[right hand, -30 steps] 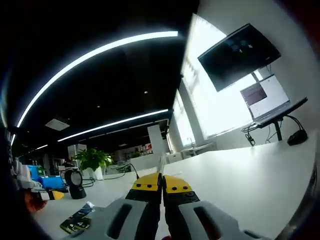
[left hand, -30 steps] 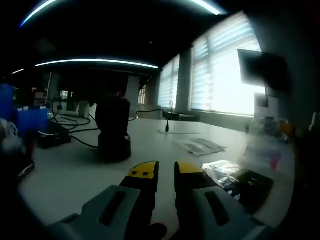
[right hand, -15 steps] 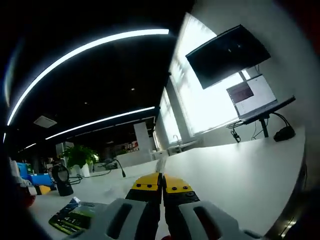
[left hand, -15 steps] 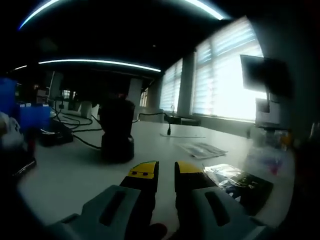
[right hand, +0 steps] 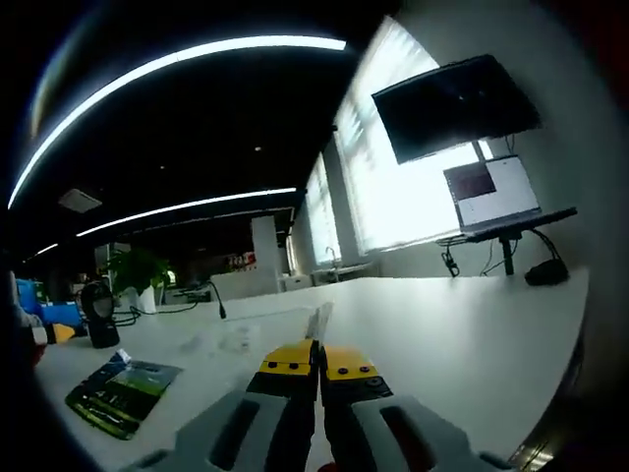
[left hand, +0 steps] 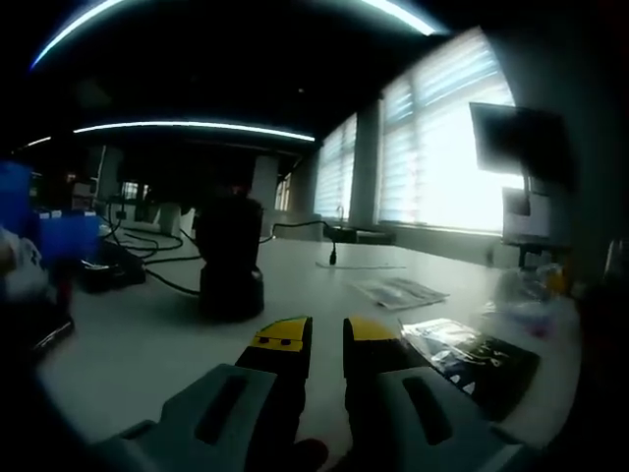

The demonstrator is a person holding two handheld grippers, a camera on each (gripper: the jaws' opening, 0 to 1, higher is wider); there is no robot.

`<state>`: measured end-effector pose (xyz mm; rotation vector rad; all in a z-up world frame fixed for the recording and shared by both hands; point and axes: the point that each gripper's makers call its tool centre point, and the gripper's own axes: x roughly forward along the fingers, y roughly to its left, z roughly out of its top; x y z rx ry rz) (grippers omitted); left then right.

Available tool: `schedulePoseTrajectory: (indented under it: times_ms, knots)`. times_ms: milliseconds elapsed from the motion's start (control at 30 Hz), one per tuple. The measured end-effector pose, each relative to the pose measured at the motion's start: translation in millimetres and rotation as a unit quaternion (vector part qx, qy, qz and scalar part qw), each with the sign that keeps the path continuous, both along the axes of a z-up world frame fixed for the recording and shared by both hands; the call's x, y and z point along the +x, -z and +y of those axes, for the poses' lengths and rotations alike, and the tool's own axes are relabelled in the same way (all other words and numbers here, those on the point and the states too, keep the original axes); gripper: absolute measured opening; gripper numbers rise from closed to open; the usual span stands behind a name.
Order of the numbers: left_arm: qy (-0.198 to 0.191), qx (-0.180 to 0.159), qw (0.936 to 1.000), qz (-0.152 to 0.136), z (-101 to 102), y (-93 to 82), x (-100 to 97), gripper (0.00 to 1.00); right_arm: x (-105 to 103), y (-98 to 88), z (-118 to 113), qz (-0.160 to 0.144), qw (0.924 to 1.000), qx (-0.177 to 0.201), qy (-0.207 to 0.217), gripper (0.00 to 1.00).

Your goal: Clip sheet goods on table flip sheet goods clip sheet goods scan sheet goods put sheet goods back to table

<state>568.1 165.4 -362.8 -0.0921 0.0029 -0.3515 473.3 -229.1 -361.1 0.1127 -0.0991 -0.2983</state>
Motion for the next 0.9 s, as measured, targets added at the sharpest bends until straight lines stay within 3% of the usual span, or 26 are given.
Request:
schedulePoseTrajectory:
  times_ms: [133, 433, 667, 900]
  knots:
    - [0.005, 0.008, 1.0000, -0.002, -3, 0.4, -1.4, 0.06, 4, 5.4, 7, 0.033, 0.9987, -0.040, -0.004, 0.00]
    - [0.014, 0.024, 0.9996, -0.001, -8, 3.1, -2.2, 0.06, 8, 13.3, 17, 0.068, 0.9944, -0.080, -0.011, 0.00]
    - [0.020, 0.029, 0.9994, -0.002, -11, 3.7, -3.2, 0.06, 6, 18.7, 15, 0.088, 0.9926, -0.083, -0.011, 0.00]
    - [0.025, 0.036, 0.9990, -0.004, -13, 4.2, -4.5, 0.06, 4, 23.7, 7, 0.096, 0.9925, -0.076, -0.004, 0.14]
